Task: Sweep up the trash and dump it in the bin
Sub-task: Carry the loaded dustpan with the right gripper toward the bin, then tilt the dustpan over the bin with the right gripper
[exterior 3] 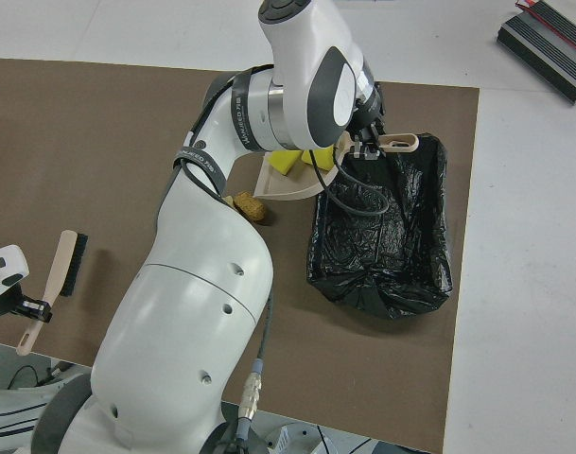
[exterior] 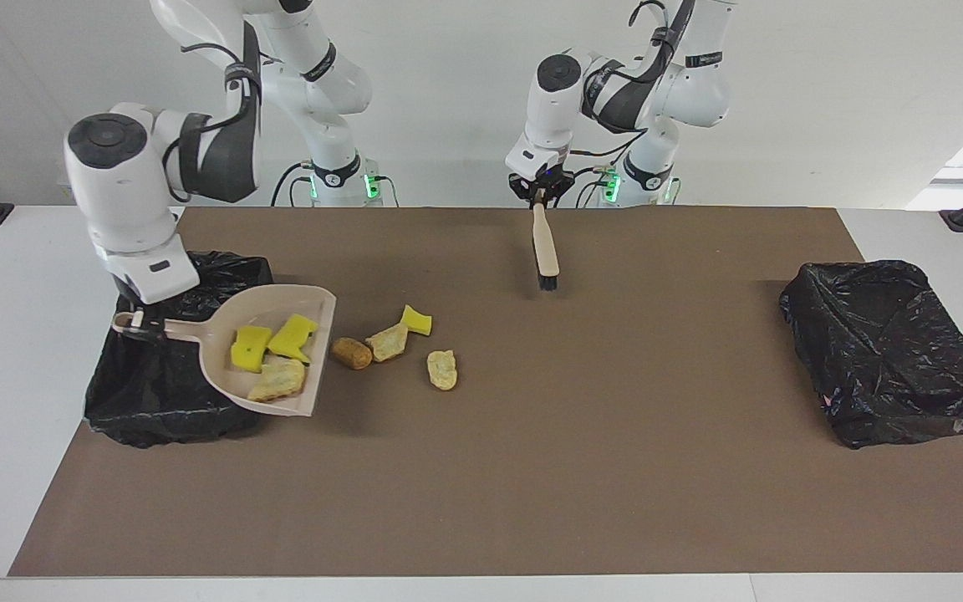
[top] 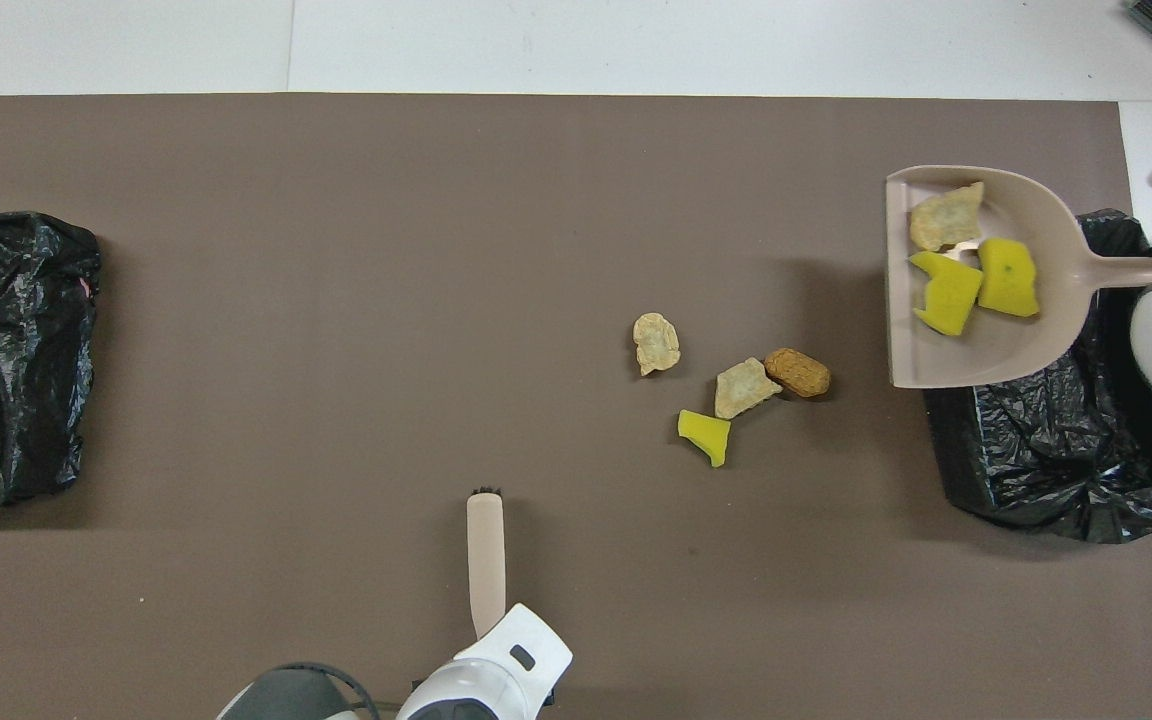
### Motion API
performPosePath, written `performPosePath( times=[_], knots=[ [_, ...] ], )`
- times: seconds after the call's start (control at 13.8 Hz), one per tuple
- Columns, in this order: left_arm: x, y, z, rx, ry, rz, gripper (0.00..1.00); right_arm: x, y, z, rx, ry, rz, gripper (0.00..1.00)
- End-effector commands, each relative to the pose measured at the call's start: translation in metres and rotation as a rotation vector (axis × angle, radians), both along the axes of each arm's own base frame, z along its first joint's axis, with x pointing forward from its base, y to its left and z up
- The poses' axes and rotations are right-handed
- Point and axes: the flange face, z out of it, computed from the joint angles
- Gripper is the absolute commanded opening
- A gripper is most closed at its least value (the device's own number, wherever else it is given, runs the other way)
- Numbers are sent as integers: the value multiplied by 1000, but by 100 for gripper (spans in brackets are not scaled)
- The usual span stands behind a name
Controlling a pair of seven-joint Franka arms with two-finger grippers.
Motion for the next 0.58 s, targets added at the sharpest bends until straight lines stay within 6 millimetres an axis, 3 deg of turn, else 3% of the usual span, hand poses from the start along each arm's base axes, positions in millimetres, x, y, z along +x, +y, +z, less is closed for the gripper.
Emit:
performPosePath(
  times=[0.0,0.15,0.36,0.51],
  knots=[
    [-24,5,-9,14,-51,-2,0,-23,-32,24,-130,34,15,0],
    [-41,-1,-20,33,-52,64,0,-30,-34,29,-295,95,94,0],
    [-46,2,-29,25,-63,56,0,-45,-35,25,-444,76,35,0],
    [-47,3,-30,23,-54,56,0,-64,-20,13,-547,42,53,0]
  ],
)
